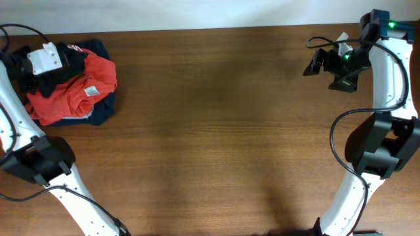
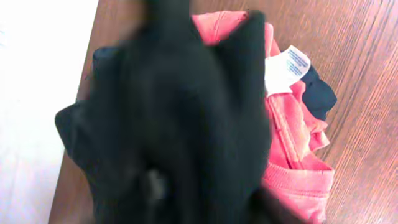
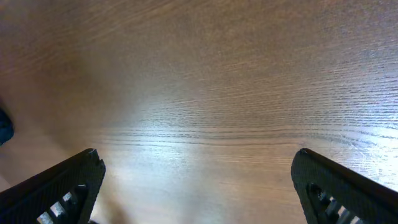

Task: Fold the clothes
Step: 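Lower the black bundle onto the stack and open the left gripper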

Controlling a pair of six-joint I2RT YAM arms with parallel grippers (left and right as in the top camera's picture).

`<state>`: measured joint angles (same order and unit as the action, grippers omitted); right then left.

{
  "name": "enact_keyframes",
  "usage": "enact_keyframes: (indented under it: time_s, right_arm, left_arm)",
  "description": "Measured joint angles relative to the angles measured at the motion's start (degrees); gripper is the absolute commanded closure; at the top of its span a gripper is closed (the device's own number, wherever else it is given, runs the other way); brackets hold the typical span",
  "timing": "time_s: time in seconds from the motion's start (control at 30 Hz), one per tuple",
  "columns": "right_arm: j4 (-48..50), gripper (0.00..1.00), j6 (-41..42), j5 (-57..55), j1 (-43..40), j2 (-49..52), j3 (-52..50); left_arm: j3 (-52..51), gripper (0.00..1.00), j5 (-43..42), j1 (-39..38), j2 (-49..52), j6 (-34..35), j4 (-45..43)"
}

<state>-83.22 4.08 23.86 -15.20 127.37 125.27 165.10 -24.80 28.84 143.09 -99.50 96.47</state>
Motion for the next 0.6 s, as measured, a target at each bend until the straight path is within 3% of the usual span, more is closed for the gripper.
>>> enact_keyframes:
  time_s: [0.33, 0.4, 0.47, 0.57, 0.6]
  right_arm:
    - [0.0, 0.02, 0.0, 0.0, 0.0, 0.0, 0.0]
    - [0.0, 0.10, -0.2, 0.0, 0.0, 0.0, 0.0]
    - [0.2, 0.12, 0.0, 0.0, 0.0, 0.0, 0.0]
    - [0.2, 0.10, -0.5, -0.1, 0.0, 0.0, 1.0]
    - [0.1, 0.04, -1.1, -0.1, 0.0, 0.0, 2.3]
  left_arm:
    - [0.0, 0.00, -0.9, 0.0, 0.0, 1.0, 0.0]
    - [0.0, 0.00, -2.7, 0.0, 0.0, 1.2, 0.0]
    - [0.0, 0.00, -4.9, 0.0, 0.0, 2.1, -0.1]
    - [0.2, 0.00, -9.0, 0.0, -0.2, 9.7, -1.8]
    - [0.2, 0.00, -10.1, 0.0, -0.3, 13.3, -2.6]
